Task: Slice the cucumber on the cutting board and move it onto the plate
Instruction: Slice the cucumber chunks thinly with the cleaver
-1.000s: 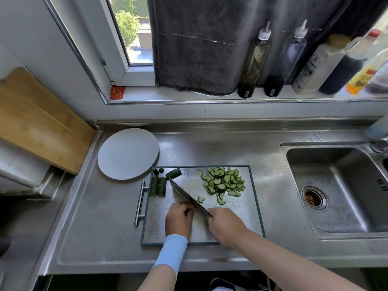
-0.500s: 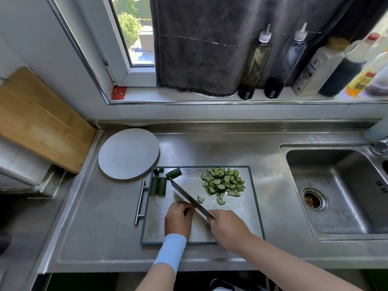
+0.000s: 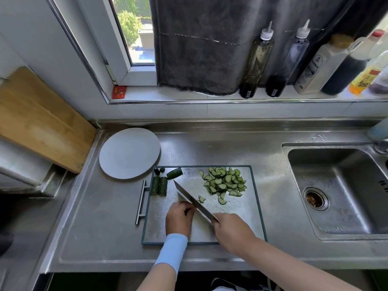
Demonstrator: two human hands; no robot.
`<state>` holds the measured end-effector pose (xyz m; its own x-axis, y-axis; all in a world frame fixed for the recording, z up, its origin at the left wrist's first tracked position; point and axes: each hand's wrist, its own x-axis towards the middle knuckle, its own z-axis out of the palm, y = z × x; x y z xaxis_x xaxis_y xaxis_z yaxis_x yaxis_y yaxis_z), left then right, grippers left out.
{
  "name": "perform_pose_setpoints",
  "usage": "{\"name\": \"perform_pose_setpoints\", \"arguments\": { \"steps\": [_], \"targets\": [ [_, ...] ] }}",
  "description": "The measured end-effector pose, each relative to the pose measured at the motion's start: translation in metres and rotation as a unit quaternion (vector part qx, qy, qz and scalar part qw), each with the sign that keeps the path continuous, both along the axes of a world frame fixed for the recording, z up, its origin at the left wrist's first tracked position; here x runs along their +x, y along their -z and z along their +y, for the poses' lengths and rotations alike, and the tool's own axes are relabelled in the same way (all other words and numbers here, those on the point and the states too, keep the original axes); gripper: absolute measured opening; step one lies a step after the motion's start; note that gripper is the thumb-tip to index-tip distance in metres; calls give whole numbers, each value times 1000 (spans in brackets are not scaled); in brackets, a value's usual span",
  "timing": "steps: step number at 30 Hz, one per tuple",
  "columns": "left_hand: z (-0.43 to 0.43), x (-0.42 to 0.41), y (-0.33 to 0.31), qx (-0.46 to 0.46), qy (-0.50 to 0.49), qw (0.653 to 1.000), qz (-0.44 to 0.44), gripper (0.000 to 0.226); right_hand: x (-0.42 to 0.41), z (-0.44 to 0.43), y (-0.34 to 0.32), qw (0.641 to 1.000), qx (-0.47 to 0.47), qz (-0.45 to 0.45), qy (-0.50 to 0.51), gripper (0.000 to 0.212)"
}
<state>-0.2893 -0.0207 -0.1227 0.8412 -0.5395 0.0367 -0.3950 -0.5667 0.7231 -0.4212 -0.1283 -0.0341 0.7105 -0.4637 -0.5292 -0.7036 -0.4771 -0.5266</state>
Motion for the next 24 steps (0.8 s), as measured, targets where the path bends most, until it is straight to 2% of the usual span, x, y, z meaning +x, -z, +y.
{"name": "perform_pose_setpoints", "arguments": {
  "steps": [24],
  "targets": [
    [-1, 3, 3, -7, 7, 1000, -7, 15, 29, -4, 4, 1000, 18, 21, 2, 33]
  ]
}}
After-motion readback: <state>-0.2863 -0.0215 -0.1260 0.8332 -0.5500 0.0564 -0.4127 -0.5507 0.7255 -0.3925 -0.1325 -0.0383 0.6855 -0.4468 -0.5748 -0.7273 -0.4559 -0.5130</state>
